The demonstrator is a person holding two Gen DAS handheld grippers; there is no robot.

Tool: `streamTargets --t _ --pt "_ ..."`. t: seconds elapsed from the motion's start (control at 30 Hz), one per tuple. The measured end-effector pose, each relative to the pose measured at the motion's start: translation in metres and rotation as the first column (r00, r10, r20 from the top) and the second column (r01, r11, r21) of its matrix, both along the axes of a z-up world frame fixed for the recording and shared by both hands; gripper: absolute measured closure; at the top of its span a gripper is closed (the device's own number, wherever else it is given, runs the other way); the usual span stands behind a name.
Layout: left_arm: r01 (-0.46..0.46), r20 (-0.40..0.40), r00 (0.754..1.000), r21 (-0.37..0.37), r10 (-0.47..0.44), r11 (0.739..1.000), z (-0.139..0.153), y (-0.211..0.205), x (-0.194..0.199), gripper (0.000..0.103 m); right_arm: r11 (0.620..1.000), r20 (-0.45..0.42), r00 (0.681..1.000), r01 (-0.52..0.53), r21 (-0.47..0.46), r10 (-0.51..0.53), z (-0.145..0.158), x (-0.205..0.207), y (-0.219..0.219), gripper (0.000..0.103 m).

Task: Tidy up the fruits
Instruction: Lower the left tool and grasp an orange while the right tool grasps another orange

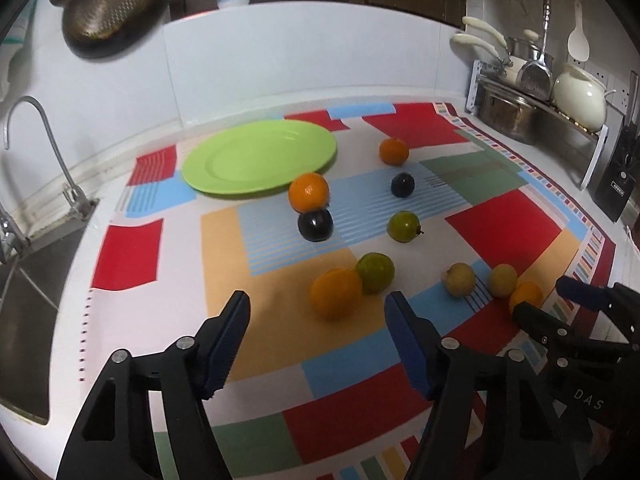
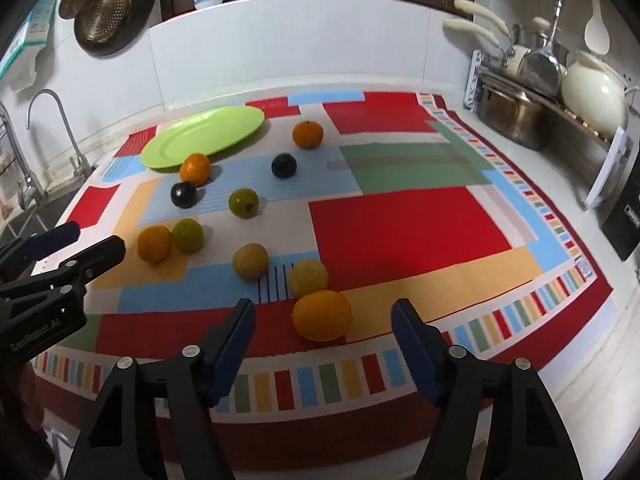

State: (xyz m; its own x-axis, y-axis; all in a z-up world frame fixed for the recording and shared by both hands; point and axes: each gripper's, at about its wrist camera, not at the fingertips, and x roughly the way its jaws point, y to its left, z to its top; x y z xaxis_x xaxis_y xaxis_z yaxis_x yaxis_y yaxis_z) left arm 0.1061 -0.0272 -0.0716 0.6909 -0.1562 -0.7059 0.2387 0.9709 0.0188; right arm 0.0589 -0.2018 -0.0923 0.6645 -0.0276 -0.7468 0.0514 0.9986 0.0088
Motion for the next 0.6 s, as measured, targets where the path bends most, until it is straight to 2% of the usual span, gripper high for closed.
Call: streamTargets --t 0.1,0.27,0.5,0.6 --pt "0.01 -0.005 1.0 0.0 -0.01 1.0 -0.006 -0.003 0.005 0.037 1.0 -0.017 1.0 0.003 0.004 -0.002 -0.008 0.003 -0.001 0.039" --pt "0.027 -0.033 0.999 -0.006 -0.027 1.0 -0.014 -0.008 0.016 0.048 1.0 -0.027 1.0 0.008 0.018 -0.008 -0.014 0.007 -0.006 0.045" --pt "0.02 -0.051 0.998 -0.004 -0.02 1.0 -0.021 -0.01 0.025 0.053 1.0 -0.032 0.999 0.005 0.023 -0.004 -0.017 0.011 -0.006 0.054" --pt "0.023 -0.058 0.998 -0.006 -0.024 1.0 -0.023 -0.011 0.027 0.06 0.999 -0.038 0.999 0.0 0.034 0.001 -0.018 0.011 -0.006 0.056"
